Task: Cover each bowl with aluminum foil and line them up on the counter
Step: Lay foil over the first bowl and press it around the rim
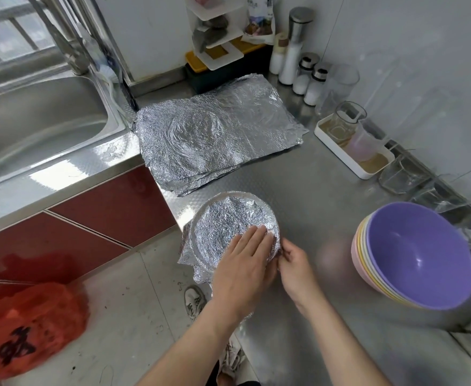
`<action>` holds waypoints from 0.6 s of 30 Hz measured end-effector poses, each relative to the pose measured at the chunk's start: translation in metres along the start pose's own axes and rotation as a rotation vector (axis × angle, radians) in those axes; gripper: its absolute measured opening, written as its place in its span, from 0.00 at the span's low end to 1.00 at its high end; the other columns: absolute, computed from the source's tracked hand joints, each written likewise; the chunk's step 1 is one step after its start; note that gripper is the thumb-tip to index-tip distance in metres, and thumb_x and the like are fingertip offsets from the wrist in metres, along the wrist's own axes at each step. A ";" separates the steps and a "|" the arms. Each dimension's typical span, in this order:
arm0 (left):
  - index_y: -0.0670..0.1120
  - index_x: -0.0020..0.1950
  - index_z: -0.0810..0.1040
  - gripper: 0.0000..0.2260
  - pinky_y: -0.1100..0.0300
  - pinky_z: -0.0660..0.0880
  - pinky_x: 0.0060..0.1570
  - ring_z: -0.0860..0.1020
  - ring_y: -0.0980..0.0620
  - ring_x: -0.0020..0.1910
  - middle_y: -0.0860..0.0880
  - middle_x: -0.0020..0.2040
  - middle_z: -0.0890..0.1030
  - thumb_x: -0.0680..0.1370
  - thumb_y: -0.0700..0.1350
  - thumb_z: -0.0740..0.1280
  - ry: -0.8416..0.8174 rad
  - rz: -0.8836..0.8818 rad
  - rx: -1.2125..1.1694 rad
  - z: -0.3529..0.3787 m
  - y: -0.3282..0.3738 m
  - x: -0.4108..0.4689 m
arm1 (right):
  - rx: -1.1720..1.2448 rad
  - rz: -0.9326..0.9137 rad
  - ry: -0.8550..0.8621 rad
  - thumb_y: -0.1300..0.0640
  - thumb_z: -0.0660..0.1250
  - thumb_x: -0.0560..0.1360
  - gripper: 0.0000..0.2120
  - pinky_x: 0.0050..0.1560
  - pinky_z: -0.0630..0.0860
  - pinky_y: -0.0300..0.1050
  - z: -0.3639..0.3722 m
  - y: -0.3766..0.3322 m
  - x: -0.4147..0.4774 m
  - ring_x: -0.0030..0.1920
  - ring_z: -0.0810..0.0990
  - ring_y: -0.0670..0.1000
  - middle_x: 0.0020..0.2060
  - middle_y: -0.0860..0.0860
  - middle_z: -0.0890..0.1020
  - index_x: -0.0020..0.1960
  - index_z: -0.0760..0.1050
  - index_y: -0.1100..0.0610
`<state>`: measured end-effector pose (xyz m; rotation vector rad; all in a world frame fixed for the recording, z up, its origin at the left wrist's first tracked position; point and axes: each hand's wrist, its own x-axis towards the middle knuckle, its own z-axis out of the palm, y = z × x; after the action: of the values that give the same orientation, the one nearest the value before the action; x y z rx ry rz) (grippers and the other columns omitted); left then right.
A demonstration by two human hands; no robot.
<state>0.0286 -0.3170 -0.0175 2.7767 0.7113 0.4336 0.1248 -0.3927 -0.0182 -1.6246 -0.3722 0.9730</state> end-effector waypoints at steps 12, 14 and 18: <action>0.43 0.67 0.77 0.22 0.48 0.68 0.69 0.72 0.48 0.69 0.47 0.68 0.76 0.77 0.51 0.57 -0.045 0.020 -0.060 -0.002 0.000 0.001 | 0.510 0.138 -0.012 0.63 0.53 0.81 0.17 0.70 0.66 0.50 0.018 -0.006 -0.017 0.66 0.75 0.51 0.63 0.55 0.79 0.67 0.72 0.61; 0.43 0.67 0.76 0.22 0.47 0.69 0.68 0.72 0.47 0.69 0.47 0.68 0.76 0.78 0.51 0.56 -0.048 0.030 -0.064 -0.003 0.000 0.003 | 0.378 0.126 0.042 0.54 0.57 0.82 0.18 0.71 0.65 0.50 0.023 -0.002 -0.016 0.67 0.74 0.48 0.65 0.52 0.77 0.70 0.70 0.59; 0.43 0.66 0.77 0.21 0.46 0.71 0.66 0.74 0.47 0.68 0.46 0.67 0.77 0.78 0.50 0.57 -0.026 0.040 -0.103 -0.008 -0.001 0.007 | 0.228 0.165 0.156 0.50 0.58 0.82 0.23 0.69 0.65 0.43 0.023 -0.003 -0.013 0.68 0.70 0.44 0.70 0.50 0.71 0.74 0.65 0.58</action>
<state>0.0311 -0.3117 -0.0093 2.6990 0.6112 0.4290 0.1008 -0.3856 -0.0102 -1.5272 -0.0192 0.9667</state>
